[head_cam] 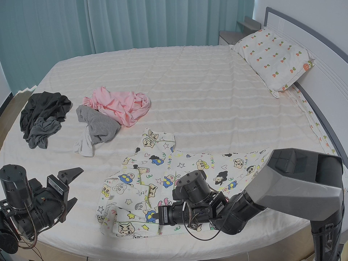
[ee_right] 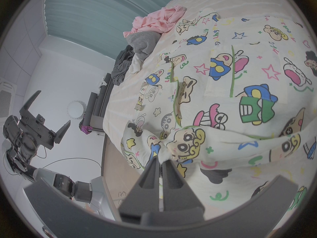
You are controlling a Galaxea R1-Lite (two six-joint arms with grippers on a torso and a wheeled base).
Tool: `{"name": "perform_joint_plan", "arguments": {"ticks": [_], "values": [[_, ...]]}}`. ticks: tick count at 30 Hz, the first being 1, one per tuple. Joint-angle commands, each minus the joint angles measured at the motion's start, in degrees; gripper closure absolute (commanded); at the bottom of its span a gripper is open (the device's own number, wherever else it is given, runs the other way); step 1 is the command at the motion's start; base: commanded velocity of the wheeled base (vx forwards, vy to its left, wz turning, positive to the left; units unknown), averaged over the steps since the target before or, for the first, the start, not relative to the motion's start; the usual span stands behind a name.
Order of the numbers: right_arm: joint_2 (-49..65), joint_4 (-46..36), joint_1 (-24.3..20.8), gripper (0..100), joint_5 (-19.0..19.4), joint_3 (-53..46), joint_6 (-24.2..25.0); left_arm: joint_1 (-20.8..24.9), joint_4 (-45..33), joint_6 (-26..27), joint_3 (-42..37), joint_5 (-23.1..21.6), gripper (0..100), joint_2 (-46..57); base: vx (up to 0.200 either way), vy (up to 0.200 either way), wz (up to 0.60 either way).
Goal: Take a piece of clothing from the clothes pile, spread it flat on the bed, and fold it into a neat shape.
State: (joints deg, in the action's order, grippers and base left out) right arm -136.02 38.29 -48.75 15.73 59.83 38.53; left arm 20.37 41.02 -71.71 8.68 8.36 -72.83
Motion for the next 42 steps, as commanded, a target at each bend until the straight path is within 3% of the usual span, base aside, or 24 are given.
{"name": "perform_joint_plan", "arguments": {"ticks": [1,8,9,29,33,42], "values": [[-1.2,0.0,0.5,100,0.1,0.7,-0.7,0.0,0.0,0.0,0.0,0.0,0,-0.2,0.000,0.000,0.00],[-1.4,0.2,1.0,100,0.1,1.3,-0.8,-0.1,0.0,0.0,0.0,0.0,0,-0.4,0.000,0.000,0.00],[-1.4,0.2,1.0,0,0.1,1.3,-0.8,-0.1,0.0,0.0,0.0,0.0,0,-0.4,0.000,0.000,0.00],[5.2,2.2,1.7,0,-0.2,-6.9,0.0,-0.1,0.0,0.0,-0.6,-1.0,0,-0.2,0.000,0.000,0.00],[4.9,2.1,-0.5,0,-0.1,-8.7,0.2,-0.1,0.0,0.0,-0.8,-1.2,0,-0.1,0.000,0.000,0.00],[1.9,2.2,-1.3,0,-0.3,-5.9,3.3,-0.1,0.0,0.0,-0.9,-1.2,0,0.0,0.000,0.000,0.00]]}}
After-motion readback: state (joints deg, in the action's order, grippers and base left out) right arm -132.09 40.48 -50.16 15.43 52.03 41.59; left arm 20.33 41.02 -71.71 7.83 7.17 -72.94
